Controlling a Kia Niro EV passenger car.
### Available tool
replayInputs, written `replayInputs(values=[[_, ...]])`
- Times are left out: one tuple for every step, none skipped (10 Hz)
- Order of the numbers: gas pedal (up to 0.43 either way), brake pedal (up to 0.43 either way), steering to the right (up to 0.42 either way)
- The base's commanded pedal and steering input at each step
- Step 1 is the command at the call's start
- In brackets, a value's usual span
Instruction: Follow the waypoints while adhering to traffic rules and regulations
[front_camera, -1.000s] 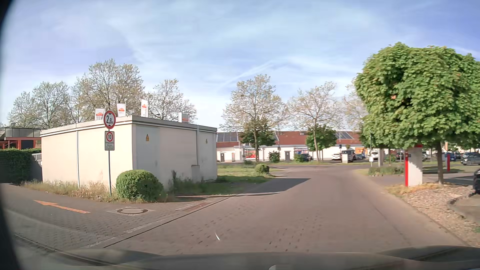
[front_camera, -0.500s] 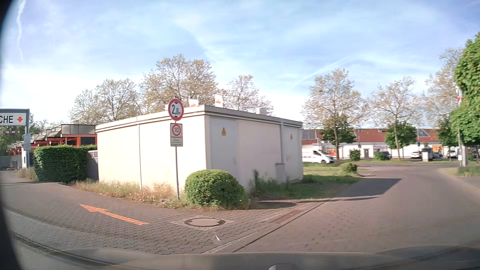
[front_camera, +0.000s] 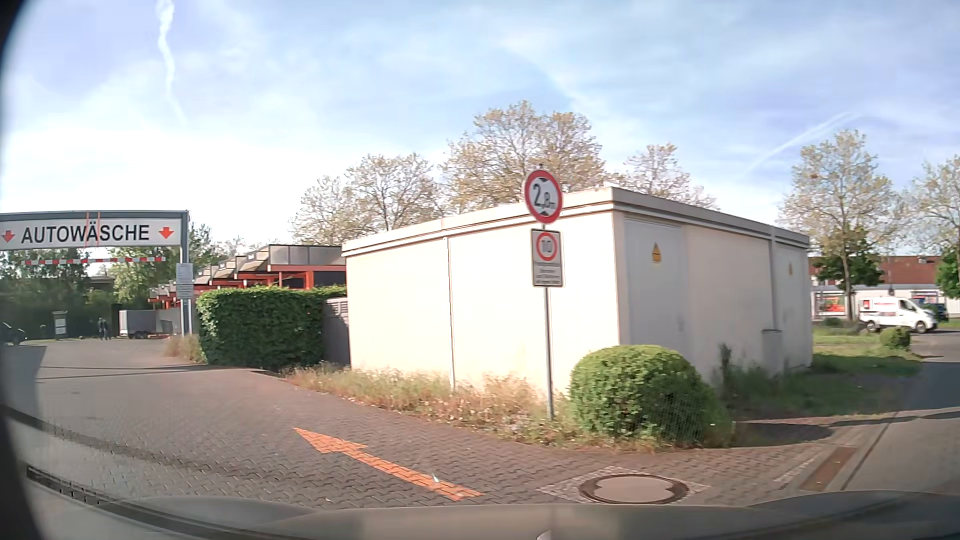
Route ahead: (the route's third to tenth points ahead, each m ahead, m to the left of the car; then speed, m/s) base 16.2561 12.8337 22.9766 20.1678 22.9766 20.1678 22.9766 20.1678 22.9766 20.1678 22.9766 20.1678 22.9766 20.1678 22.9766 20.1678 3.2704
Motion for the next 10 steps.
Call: replayInputs(values=[[0.000, 0.000, -0.660], [0.000, 0.000, -0.652], [0.008, 0.000, -0.638], [0.028, 0.000, -0.620], [0.047, 0.000, -0.601], [0.047, 0.000, -0.586], [0.047, 0.000, -0.566], [0.047, 0.000, -0.544], [0.047, 0.000, -0.527], [0.047, 0.000, -0.512]])
